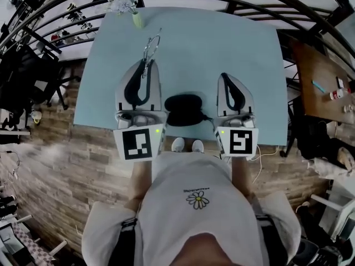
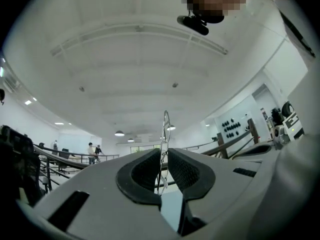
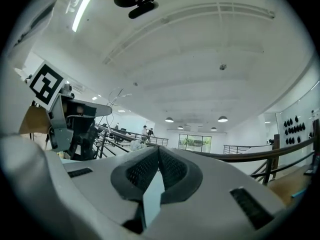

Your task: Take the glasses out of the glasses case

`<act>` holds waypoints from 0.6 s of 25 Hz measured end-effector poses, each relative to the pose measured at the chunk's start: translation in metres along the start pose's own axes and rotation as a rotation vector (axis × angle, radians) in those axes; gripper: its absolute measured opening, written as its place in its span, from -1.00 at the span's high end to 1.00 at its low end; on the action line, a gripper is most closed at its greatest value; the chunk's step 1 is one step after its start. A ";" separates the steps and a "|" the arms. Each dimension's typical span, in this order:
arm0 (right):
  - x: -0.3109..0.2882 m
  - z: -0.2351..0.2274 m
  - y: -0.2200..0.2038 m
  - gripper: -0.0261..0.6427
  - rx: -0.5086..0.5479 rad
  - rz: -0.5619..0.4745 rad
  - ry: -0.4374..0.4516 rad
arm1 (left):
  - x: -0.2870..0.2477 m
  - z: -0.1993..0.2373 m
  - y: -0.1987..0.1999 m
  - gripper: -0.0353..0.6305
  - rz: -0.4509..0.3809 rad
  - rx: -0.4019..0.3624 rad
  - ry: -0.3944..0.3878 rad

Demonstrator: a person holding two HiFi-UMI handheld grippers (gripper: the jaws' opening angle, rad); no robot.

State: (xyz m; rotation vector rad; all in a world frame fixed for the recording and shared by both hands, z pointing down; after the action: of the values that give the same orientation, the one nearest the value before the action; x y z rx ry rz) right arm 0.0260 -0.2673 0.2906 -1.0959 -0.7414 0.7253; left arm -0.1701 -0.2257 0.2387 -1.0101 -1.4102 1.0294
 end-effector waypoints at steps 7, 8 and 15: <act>0.001 0.002 0.001 0.90 0.018 0.018 -0.004 | 0.013 -0.004 -0.001 0.71 -0.013 0.011 0.001; 0.002 0.003 0.001 0.90 0.016 0.020 -0.005 | 0.014 -0.004 -0.001 0.71 -0.013 0.010 0.002; 0.007 0.007 0.003 0.90 0.038 0.039 0.008 | 0.019 0.000 0.006 0.71 -0.024 -0.001 0.011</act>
State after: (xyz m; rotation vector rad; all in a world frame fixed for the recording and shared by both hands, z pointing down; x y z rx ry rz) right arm 0.0237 -0.2576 0.2912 -1.0811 -0.6984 0.7652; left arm -0.1715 -0.2061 0.2374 -0.9955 -1.4107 1.0040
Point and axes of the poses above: the fingertips, and each gripper's own axes: x backward along the fingers, z to its left, y out of its top, the point moved 6 cm from there along x, backward along the fingers, and after that the axes turned 4 degrees about x, right-handed, at the moved point
